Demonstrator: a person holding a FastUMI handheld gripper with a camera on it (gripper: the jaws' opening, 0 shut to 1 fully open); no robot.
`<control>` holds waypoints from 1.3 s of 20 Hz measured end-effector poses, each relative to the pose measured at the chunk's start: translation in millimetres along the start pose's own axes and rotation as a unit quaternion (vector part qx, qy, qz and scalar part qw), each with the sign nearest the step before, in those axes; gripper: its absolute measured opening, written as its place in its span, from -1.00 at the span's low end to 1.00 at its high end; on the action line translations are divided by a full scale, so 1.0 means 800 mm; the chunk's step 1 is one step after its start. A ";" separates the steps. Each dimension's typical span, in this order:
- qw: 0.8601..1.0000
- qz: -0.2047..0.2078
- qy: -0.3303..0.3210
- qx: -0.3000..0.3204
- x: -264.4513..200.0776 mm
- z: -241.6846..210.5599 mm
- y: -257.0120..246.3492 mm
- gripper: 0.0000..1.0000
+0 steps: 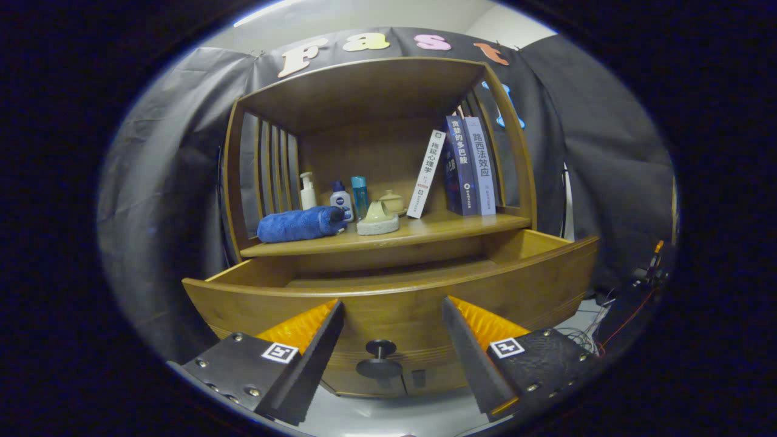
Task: Pull open the drawer, take out the items inside it, and place them on the countertop above the cabinet.
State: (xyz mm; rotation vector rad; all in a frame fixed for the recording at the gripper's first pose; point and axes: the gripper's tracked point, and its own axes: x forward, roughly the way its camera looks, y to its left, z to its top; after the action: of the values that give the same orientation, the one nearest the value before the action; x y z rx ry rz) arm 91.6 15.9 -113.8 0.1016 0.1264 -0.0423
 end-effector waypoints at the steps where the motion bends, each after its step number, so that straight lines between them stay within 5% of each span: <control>1: 1.000 0.001 0.000 0.002 0.006 0.000 0.001 0.98; 18: 1.000 -0.009 -0.023 0.014 0.113 0.009 0.011 0.98; 26: 0.999 -0.008 0.001 -0.038 0.142 0.005 0.008 0.98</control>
State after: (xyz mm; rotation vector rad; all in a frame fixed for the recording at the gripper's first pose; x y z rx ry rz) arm 204.9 17.8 -123.7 0.0243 0.1311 -0.0526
